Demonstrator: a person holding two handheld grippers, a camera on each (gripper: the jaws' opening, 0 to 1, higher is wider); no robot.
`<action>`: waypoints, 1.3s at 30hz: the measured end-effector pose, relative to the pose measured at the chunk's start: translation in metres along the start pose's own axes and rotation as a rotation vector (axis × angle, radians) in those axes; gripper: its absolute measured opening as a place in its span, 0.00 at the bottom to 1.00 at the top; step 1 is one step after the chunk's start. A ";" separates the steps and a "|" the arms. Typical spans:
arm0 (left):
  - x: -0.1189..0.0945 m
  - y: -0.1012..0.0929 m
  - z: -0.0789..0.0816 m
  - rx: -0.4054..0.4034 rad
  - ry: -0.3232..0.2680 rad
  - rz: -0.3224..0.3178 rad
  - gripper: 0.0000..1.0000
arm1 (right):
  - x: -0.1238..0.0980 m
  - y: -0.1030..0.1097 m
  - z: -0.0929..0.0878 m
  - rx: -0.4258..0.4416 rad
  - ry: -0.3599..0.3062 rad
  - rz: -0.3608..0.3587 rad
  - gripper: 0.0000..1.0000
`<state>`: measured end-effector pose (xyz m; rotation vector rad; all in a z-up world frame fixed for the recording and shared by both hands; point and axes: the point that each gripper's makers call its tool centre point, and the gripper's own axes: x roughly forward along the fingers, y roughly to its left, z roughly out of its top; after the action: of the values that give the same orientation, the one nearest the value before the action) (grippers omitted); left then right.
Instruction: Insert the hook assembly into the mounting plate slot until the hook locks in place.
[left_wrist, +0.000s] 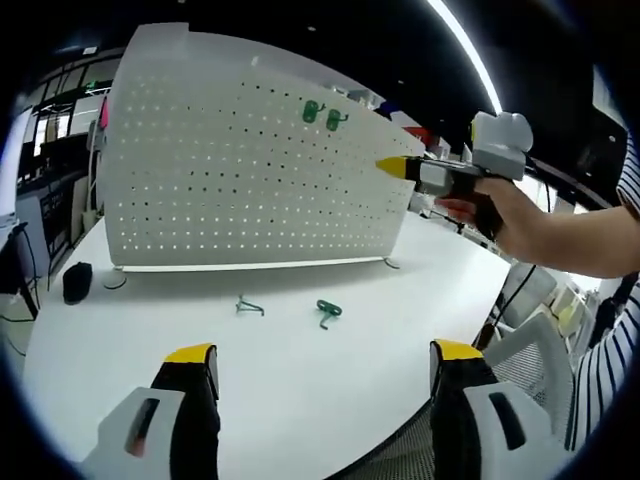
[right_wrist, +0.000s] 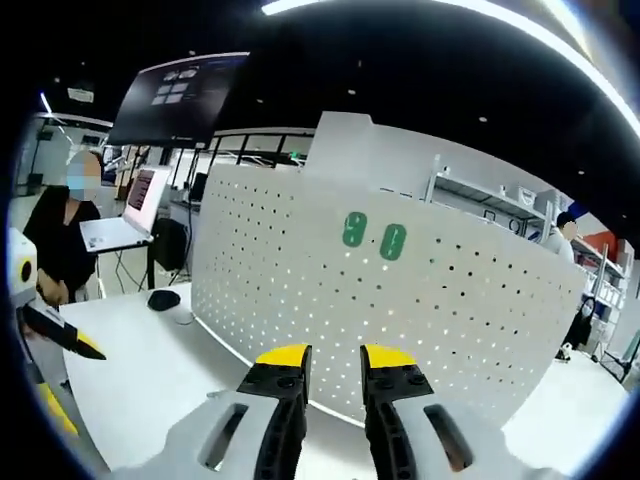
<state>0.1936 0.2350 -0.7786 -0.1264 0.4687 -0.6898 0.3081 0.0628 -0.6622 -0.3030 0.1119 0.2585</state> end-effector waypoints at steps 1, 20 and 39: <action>0.000 0.000 0.000 -0.001 0.001 0.000 0.90 | -0.002 0.002 -0.003 -0.002 0.007 0.007 0.17; 0.003 0.003 -0.010 -0.009 0.050 0.019 0.91 | -0.040 0.059 -0.077 -0.075 0.188 0.214 0.19; 0.002 0.016 -0.015 -0.036 0.073 0.068 0.91 | -0.030 0.128 -0.137 -0.070 0.369 0.454 0.16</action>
<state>0.1972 0.2462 -0.7973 -0.1194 0.5529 -0.6213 0.2349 0.1312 -0.8238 -0.3916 0.5403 0.6561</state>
